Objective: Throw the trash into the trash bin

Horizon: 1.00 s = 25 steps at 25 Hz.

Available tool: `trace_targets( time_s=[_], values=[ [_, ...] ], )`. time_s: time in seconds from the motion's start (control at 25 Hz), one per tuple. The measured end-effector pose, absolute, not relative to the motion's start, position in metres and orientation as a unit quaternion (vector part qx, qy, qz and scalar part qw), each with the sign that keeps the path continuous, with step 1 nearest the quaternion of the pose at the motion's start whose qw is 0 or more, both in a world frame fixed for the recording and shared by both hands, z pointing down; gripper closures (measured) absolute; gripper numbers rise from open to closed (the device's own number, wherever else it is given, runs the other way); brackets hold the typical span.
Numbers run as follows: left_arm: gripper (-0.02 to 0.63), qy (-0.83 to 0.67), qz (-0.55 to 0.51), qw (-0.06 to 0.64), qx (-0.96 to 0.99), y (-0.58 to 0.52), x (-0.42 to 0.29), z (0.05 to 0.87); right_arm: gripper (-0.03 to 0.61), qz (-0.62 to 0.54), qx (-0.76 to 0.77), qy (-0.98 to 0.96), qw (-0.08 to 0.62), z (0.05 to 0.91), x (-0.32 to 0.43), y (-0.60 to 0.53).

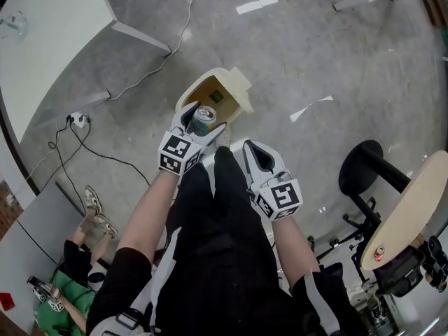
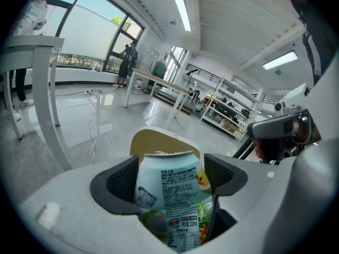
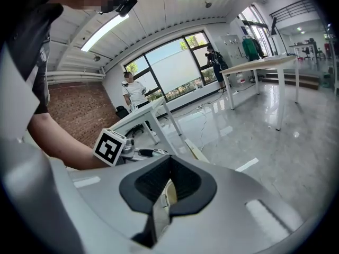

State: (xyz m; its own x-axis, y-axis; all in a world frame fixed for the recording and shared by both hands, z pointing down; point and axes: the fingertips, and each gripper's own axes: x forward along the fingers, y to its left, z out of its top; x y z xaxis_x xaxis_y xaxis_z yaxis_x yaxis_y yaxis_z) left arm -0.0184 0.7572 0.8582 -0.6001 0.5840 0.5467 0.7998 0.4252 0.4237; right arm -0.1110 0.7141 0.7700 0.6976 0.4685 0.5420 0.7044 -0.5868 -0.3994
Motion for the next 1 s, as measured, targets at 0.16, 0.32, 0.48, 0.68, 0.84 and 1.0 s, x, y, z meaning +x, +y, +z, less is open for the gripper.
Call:
trace_targets(
  time_s=[0.16,0.32,0.48,0.68,0.84,1.0],
  values=[
    [0.218,-0.831,-0.324,0.179,-0.415,0.768,-0.023,0.873,0.574,-0.195,-0.861,-0.35,0.312,0.773,-0.125,0.711],
    [0.207,-0.828,-0.316,0.176,-0.429,0.775,-0.023,0.879,0.574,-0.198,-0.857,-0.357,0.316,0.774,-0.135,0.708],
    [0.198,-0.821,-0.31,0.183,-0.443,0.779,-0.024,0.884,0.574,-0.205,-0.853,-0.359,0.32,0.778,-0.145,0.705],
    [0.199,-0.817,-0.318,0.191,-0.441,0.773,-0.022,0.89,0.574,-0.209,-0.853,-0.355,0.322,0.783,-0.146,0.703],
    [0.201,-0.818,-0.319,0.182,-0.443,0.769,-0.017,0.876,0.574,-0.206,-0.86,-0.345,0.314,0.778,-0.138,0.71],
    [0.202,-0.827,-0.305,0.164,-0.443,0.77,-0.012,0.84,0.574,-0.193,-0.88,-0.326,0.286,0.757,-0.12,0.729]
  ],
)
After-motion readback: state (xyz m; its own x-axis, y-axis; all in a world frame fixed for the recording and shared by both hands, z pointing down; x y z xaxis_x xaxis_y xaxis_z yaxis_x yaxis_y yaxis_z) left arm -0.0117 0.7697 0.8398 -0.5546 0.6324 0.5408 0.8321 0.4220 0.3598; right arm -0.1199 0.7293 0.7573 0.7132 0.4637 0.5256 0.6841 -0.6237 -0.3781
